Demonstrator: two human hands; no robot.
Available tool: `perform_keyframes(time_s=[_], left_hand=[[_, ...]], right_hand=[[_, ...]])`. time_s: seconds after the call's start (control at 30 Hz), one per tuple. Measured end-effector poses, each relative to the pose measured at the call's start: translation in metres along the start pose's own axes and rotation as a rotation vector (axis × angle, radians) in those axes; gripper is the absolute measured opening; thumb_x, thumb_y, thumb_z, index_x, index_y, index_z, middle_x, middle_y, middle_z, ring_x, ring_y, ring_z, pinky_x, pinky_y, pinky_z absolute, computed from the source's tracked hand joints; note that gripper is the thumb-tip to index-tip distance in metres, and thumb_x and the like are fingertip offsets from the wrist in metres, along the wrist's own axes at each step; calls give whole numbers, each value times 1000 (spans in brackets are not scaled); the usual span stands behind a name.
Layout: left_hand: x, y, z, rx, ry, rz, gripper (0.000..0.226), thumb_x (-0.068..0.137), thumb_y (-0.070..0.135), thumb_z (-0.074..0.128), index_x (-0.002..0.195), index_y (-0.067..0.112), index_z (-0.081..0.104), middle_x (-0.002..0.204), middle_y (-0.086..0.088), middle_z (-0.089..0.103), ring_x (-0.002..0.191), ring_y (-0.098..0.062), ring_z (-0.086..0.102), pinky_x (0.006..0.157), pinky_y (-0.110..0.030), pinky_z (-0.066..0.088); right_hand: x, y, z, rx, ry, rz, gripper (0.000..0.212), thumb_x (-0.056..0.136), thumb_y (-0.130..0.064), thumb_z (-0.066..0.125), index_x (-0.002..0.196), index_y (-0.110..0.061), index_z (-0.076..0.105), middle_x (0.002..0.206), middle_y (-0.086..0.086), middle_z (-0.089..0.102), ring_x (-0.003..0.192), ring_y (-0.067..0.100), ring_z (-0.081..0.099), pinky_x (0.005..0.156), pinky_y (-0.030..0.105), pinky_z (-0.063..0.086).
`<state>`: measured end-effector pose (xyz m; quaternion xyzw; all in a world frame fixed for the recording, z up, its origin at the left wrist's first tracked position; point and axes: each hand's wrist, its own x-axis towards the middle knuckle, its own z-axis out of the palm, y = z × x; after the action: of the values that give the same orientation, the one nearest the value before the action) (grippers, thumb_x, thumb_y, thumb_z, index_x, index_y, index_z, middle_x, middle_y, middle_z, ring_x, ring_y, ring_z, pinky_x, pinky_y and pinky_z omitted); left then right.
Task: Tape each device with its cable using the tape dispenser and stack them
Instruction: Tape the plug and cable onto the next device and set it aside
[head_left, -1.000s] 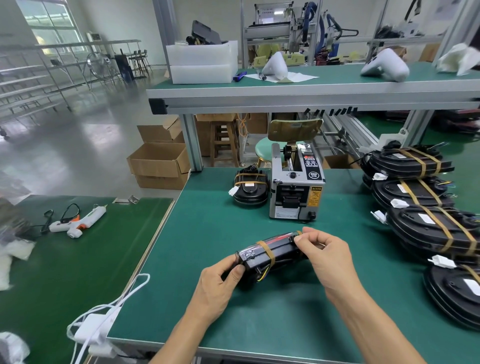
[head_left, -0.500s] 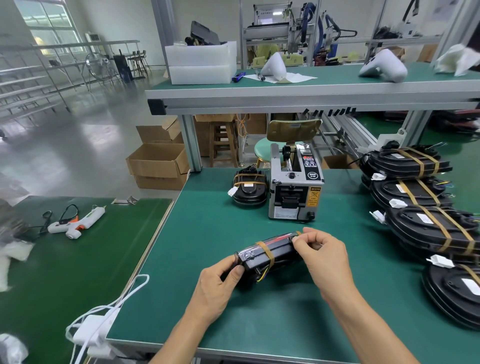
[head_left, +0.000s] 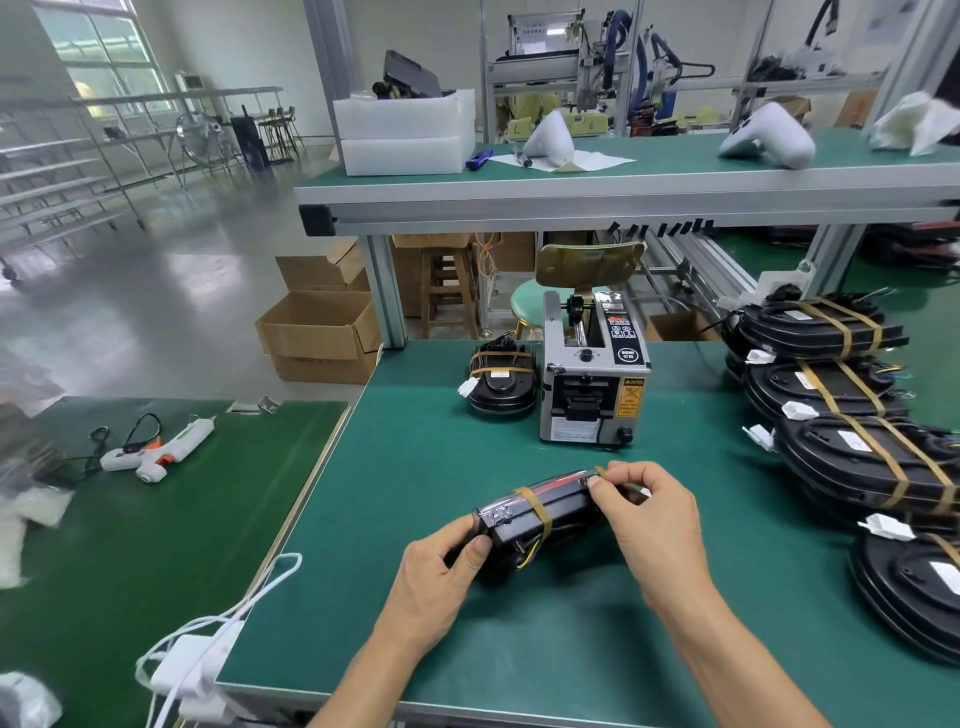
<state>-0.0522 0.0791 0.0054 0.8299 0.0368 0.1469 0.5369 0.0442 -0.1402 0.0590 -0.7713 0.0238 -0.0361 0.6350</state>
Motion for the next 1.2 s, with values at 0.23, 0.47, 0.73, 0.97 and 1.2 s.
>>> perform_keyframes(time_s=[0.23, 0.47, 0.73, 0.97, 1.2], left_hand=[[0, 0, 1, -3, -5, -8, 40, 100, 77, 52, 132, 59, 68, 126, 28, 75, 123, 6, 67, 98, -7, 46], [1, -1, 0, 6, -8, -13, 39, 100, 78, 51, 130, 61, 68, 126, 28, 75, 123, 6, 67, 98, -8, 47], [0, 2, 1, 1, 1, -12, 39, 99, 78, 51, 131, 62, 67, 127, 28, 74, 124, 6, 67, 98, -7, 46], [0, 5, -1, 13, 1, -18, 39, 98, 80, 50, 130, 65, 66, 126, 29, 74, 122, 8, 67, 97, -6, 45], [0, 0, -1, 26, -24, -19, 43, 98, 80, 47, 134, 62, 64, 127, 30, 73, 123, 8, 66, 96, -6, 45]], right_hand=[[4, 3, 3, -17, 15, -5, 15, 86, -30, 82, 80, -24, 69, 95, -22, 73, 92, 2, 68, 77, 26, 47], [-2, 3, 6, -45, 39, -2, 19, 86, -39, 81, 91, -28, 66, 101, -18, 72, 100, 8, 68, 90, 37, 52], [-6, 1, 4, -81, -55, -6, 36, 78, -49, 86, 99, -31, 63, 110, -13, 69, 107, 9, 65, 93, 32, 50], [10, 14, -13, 32, -180, 16, 35, 89, -53, 72, 118, -33, 69, 116, -15, 72, 113, 0, 65, 99, 23, 46], [6, 10, -6, -189, -339, 16, 80, 67, -83, 66, 132, -38, 56, 126, -15, 67, 135, 20, 52, 120, 48, 35]])
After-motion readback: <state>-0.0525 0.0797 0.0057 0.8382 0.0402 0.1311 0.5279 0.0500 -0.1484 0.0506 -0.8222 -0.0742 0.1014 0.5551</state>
